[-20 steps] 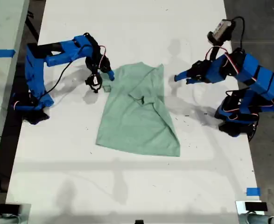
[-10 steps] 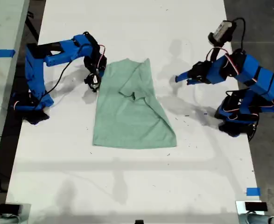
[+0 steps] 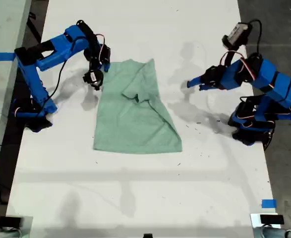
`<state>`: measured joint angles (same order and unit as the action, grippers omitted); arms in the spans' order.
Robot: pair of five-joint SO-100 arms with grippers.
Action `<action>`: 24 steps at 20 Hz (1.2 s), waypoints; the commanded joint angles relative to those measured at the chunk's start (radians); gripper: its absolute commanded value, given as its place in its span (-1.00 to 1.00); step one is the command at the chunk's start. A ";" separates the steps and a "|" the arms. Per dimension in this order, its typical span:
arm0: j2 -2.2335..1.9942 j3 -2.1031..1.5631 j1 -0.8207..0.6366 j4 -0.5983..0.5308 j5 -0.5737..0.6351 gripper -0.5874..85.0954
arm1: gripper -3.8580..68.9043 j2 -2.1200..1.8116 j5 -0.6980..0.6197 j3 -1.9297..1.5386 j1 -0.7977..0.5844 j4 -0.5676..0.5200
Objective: Fold tshirt
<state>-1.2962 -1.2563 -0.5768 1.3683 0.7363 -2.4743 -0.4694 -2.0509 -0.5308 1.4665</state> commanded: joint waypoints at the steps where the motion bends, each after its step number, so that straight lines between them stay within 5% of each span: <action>1: 0.028 0.163 0.100 -0.058 0.025 -0.99 | -0.39 -0.021 0.009 0.002 -0.014 -0.009; 11: 0.476 0.489 0.215 -0.330 0.075 -0.98 | -0.40 -0.021 0.032 -0.018 0.006 -0.015; 12: 0.522 0.506 0.212 -0.350 0.081 -0.93 | -0.40 -0.021 0.034 -0.021 0.006 -0.015; 14: 0.571 0.534 0.210 -0.347 0.084 -0.49 | -0.40 -0.021 0.034 -0.031 0.006 -0.020; 18: 0.413 0.529 0.196 -0.206 0.089 -0.40 | -0.40 -0.021 0.037 -0.051 0.008 -0.035; 24: 0.092 0.433 0.179 0.170 0.028 -0.45 | -0.40 -0.006 0.029 -0.052 0.026 -0.046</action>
<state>-1.0600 -0.8099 -0.3789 1.4389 0.8023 -2.4743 -0.4418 -2.1108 -0.5338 1.4542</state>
